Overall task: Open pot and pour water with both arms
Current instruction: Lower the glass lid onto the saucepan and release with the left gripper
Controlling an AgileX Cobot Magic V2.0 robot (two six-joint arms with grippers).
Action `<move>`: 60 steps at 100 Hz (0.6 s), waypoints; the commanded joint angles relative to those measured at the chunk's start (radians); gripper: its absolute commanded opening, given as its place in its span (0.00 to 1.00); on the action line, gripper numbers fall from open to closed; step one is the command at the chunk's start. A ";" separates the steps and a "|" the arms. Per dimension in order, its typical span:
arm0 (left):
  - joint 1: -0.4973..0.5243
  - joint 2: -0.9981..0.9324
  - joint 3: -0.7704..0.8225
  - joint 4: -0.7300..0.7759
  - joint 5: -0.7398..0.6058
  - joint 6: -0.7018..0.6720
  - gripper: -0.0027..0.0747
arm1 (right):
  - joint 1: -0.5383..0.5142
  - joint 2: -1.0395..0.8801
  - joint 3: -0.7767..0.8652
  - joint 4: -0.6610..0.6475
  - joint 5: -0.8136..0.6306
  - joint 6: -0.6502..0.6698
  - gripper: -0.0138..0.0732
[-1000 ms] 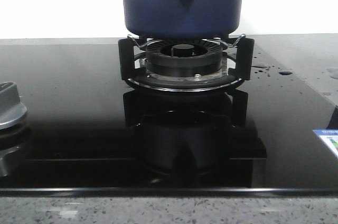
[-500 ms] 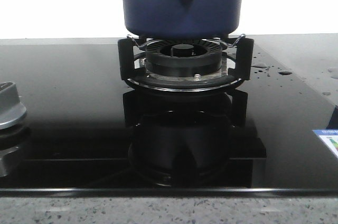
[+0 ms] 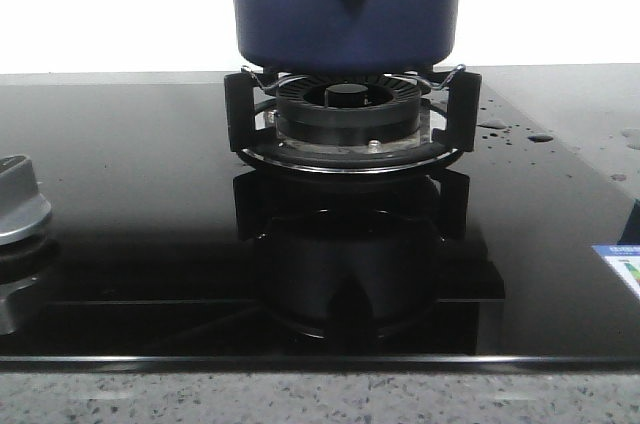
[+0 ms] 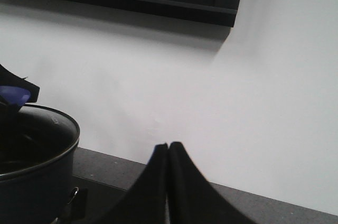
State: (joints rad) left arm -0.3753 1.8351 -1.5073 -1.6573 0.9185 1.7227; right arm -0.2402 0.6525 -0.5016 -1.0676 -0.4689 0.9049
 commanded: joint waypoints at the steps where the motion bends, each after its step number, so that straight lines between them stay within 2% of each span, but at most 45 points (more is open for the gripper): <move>1: 0.003 -0.065 -0.031 -0.120 0.047 -0.001 0.77 | 0.003 -0.004 -0.032 0.029 -0.016 -0.001 0.09; 7: 0.013 -0.094 -0.031 -0.137 0.063 -0.003 0.75 | 0.003 -0.004 -0.032 0.029 -0.016 -0.001 0.09; 12: 0.028 -0.130 -0.031 -0.124 0.063 -0.030 0.69 | 0.003 -0.004 -0.032 0.029 -0.016 -0.001 0.09; 17: 0.050 -0.172 -0.031 -0.091 0.056 -0.072 0.57 | 0.008 -0.006 -0.032 0.017 -0.016 -0.001 0.09; 29: 0.117 -0.291 -0.031 0.018 0.022 -0.160 0.15 | 0.042 -0.030 -0.030 -0.108 -0.019 -0.001 0.09; 36: 0.164 -0.363 -0.024 0.074 0.005 -0.223 0.01 | 0.078 -0.057 -0.021 -0.198 -0.017 0.015 0.09; 51: 0.264 -0.534 0.058 0.146 0.007 -0.297 0.01 | 0.140 -0.135 0.017 -0.306 0.032 0.177 0.09; 60: 0.302 -0.639 0.176 0.159 0.000 -0.297 0.01 | 0.145 -0.199 0.056 -0.331 0.040 0.191 0.09</move>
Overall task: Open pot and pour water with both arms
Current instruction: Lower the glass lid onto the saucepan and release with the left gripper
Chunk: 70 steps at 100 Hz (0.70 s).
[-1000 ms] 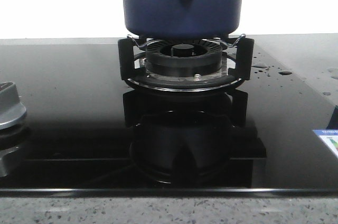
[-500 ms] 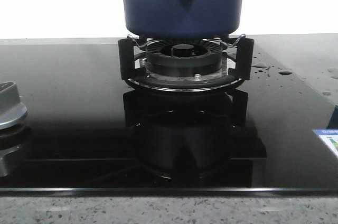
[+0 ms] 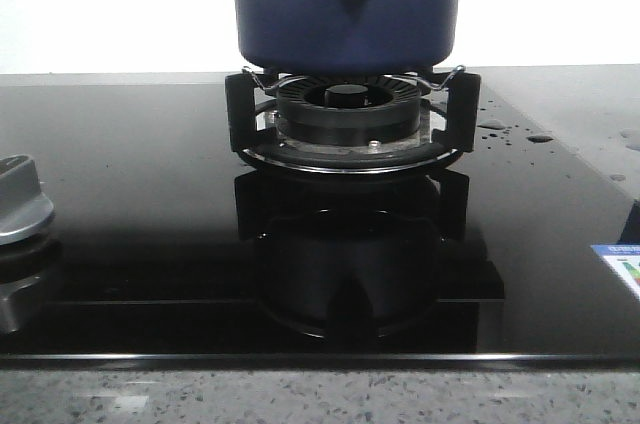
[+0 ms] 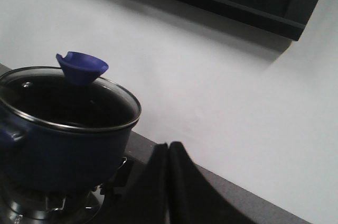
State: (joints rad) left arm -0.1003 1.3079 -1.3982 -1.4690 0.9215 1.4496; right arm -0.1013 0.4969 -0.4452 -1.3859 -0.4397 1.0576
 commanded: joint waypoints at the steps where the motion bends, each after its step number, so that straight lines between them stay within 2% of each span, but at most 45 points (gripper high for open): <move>1: 0.027 -0.131 0.078 -0.026 -0.009 -0.024 0.01 | 0.006 -0.049 0.005 -0.012 0.014 0.038 0.09; 19: 0.026 -0.393 0.419 -0.001 -0.171 -0.024 0.01 | 0.016 -0.160 0.045 -0.012 0.041 0.066 0.09; 29: 0.010 -0.531 0.600 -0.010 -0.319 -0.024 0.01 | 0.037 -0.173 0.045 -0.012 0.053 0.066 0.09; 39: 0.008 -0.660 0.747 -0.031 -0.400 -0.024 0.01 | 0.057 -0.169 0.045 -0.012 0.055 0.066 0.09; 53: 0.008 -0.804 0.855 -0.056 -0.443 -0.024 0.01 | 0.067 -0.169 0.045 -0.012 0.055 0.066 0.09; 70: 0.008 -0.901 0.893 -0.056 -0.435 -0.024 0.01 | 0.067 -0.169 0.045 -0.012 0.057 0.066 0.09</move>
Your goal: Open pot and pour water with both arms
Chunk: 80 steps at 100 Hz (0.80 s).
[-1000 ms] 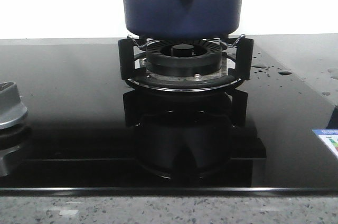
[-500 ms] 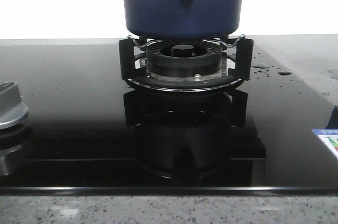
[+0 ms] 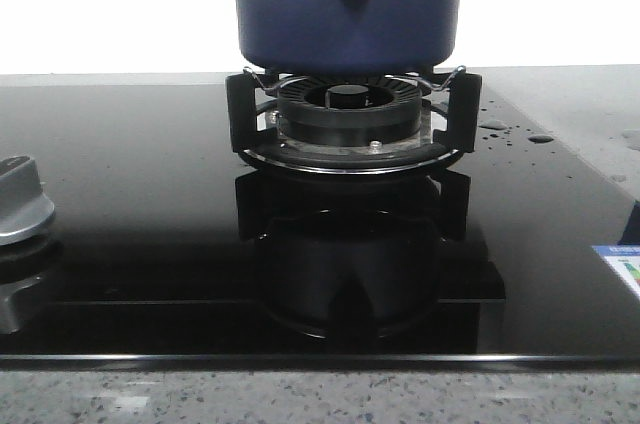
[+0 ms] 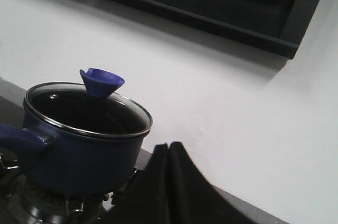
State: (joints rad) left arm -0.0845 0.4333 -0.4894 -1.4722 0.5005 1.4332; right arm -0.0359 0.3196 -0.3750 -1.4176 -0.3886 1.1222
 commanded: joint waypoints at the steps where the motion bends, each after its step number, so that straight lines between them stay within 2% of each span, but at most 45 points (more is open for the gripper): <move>1: -0.008 -0.030 -0.015 -0.053 -0.014 -0.008 0.01 | 0.001 0.008 -0.025 0.019 0.006 0.002 0.09; 35: -0.008 -0.042 -0.013 -0.040 -0.026 -0.008 0.01 | 0.001 0.008 -0.025 0.019 0.006 0.002 0.09; 56: -0.006 -0.040 -0.002 -0.007 -0.251 0.002 0.01 | 0.001 0.008 -0.025 0.019 0.006 0.002 0.09; 64: -0.006 -0.040 0.001 0.107 -0.310 -0.008 0.01 | 0.001 0.008 -0.025 0.019 0.006 0.002 0.09; 69: -0.004 -0.040 0.001 0.256 -0.323 -0.107 0.01 | 0.001 0.008 -0.025 0.019 0.006 0.002 0.09; 71: -0.002 -0.040 0.002 0.343 -0.336 -0.192 0.01 | 0.001 0.008 -0.025 0.019 0.006 0.002 0.09; 73: -0.002 -0.040 0.002 0.412 -0.341 -0.300 0.01 | 0.001 0.008 -0.025 0.019 0.006 0.002 0.09; 78: -0.001 -0.040 0.012 0.740 -0.343 -0.595 0.01 | 0.001 0.008 -0.025 0.019 0.006 0.002 0.09; 80: -0.001 -0.042 0.015 0.829 -0.343 -0.730 0.01 | 0.001 0.008 -0.025 0.019 0.006 0.002 0.09</move>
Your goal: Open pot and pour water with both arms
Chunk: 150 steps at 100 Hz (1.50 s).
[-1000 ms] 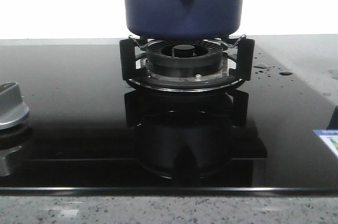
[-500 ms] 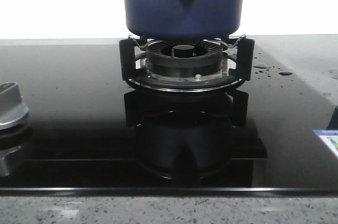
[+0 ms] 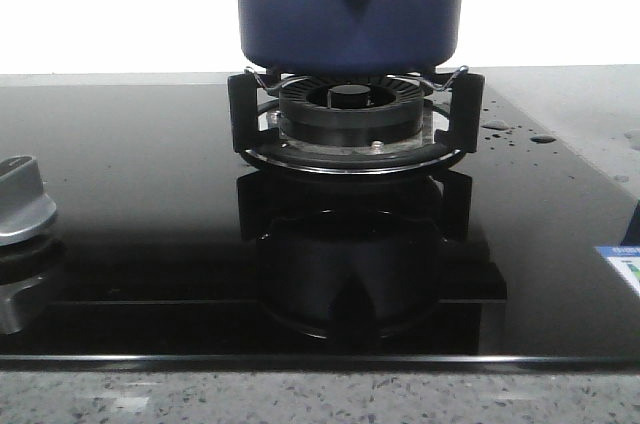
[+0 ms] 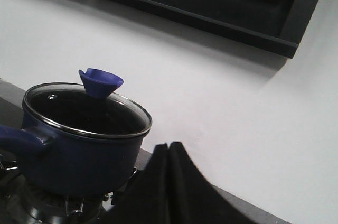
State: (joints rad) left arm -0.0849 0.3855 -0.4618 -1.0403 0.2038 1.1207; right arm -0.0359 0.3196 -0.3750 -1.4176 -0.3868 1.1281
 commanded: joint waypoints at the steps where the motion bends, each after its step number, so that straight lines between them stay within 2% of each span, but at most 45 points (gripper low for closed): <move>1: -0.001 0.006 -0.009 0.485 -0.042 -0.462 0.01 | 0.001 0.008 -0.025 0.019 0.005 -0.004 0.09; 6: -0.001 0.004 0.010 0.770 -0.030 -0.806 0.01 | 0.001 0.008 -0.025 0.019 0.005 -0.004 0.09; 11: -0.003 -0.001 0.044 0.989 -0.029 -1.048 0.01 | 0.001 0.008 -0.025 0.019 0.005 -0.004 0.09; 18: -0.003 -0.023 0.114 1.144 -0.059 -1.214 0.01 | 0.001 0.008 -0.025 0.019 0.005 -0.004 0.09; 36: -0.003 -0.142 0.331 1.141 -0.191 -1.217 0.01 | 0.001 0.008 -0.025 0.019 0.005 -0.004 0.09; 59: -0.003 -0.307 0.511 1.128 -0.171 -1.198 0.01 | 0.001 0.008 -0.025 0.019 0.005 -0.004 0.09; 66: -0.003 -0.340 0.507 1.121 -0.051 -1.198 0.01 | 0.001 0.008 -0.025 0.019 0.005 -0.004 0.09; 77: -0.003 -0.375 0.507 1.122 0.060 -1.198 0.01 | 0.001 0.008 -0.025 0.019 0.005 -0.004 0.09; 150: -0.003 -0.419 0.509 1.119 0.075 -1.198 0.01 | 0.001 0.008 -0.025 0.019 0.005 -0.004 0.09</move>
State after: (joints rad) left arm -0.0849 -0.0020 0.0023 0.0877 0.3273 -0.0747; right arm -0.0359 0.3196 -0.3750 -1.4176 -0.3854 1.1302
